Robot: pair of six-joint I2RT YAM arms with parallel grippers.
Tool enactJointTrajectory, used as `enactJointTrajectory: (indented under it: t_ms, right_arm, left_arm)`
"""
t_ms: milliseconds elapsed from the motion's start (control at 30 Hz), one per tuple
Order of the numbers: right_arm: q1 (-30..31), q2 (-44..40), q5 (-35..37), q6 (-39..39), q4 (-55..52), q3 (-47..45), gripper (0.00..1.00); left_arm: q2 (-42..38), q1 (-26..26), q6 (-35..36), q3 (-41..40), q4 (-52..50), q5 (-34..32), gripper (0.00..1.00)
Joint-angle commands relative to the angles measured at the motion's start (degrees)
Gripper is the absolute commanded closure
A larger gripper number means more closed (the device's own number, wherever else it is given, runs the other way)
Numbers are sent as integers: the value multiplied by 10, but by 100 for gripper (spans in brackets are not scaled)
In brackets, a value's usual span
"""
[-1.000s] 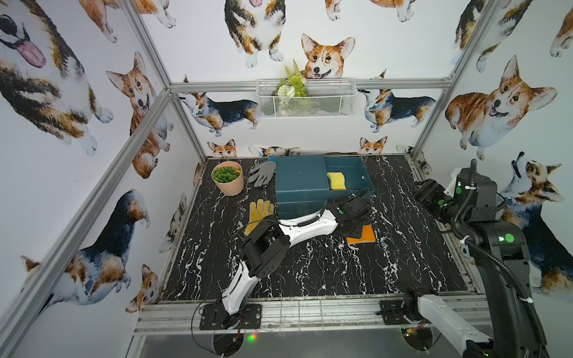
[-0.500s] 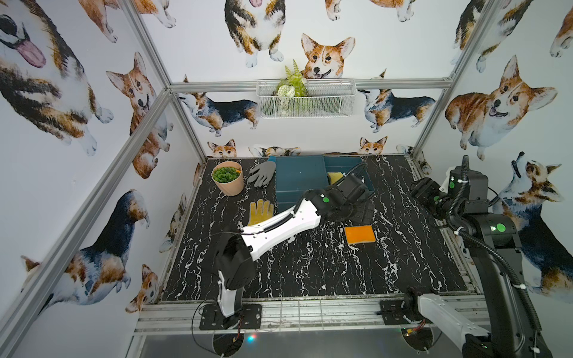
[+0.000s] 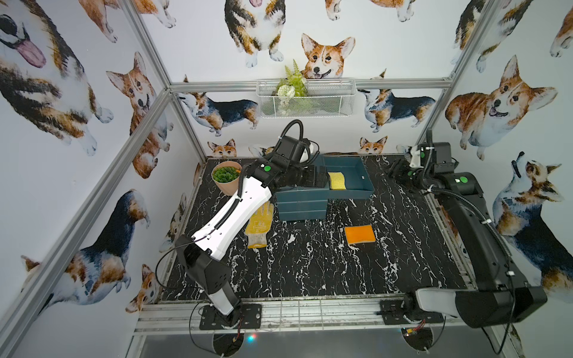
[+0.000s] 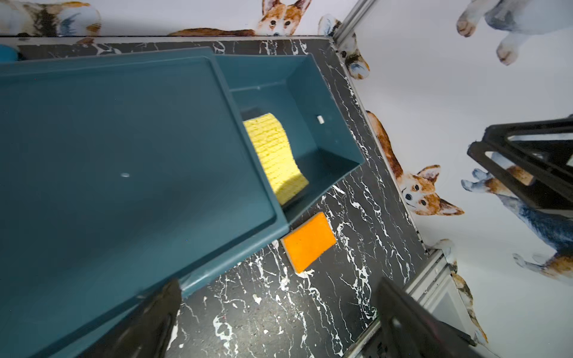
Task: Take the sponge out of the drawer
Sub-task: Place the sponge at the center of the board, then pick up the sponge from the drawer.
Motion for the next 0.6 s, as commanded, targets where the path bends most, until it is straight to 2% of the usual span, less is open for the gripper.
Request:
enactJointTrajectory:
  t_ms: [0,100,267,467,567]
  right_arm:
    - [31,54,-19,-45,-7,40,36]
    - [52,110,-30,-55,-12,70,36]
    - [67,193,-34,-74,-30,114,42]
    - [77,275,-20,-101,-48,152,43]
    - [76,300,-37,-105,-35,156,44]
  left_arm:
    - [6,30,28,17,-17,49,0]
    - [17,52,37,32,-16,65,0]
    - [22,80,47,34,1,92,0]
    - [16,86,74,37,16,128,0]
    - [18,90,77,39,19,133,0]
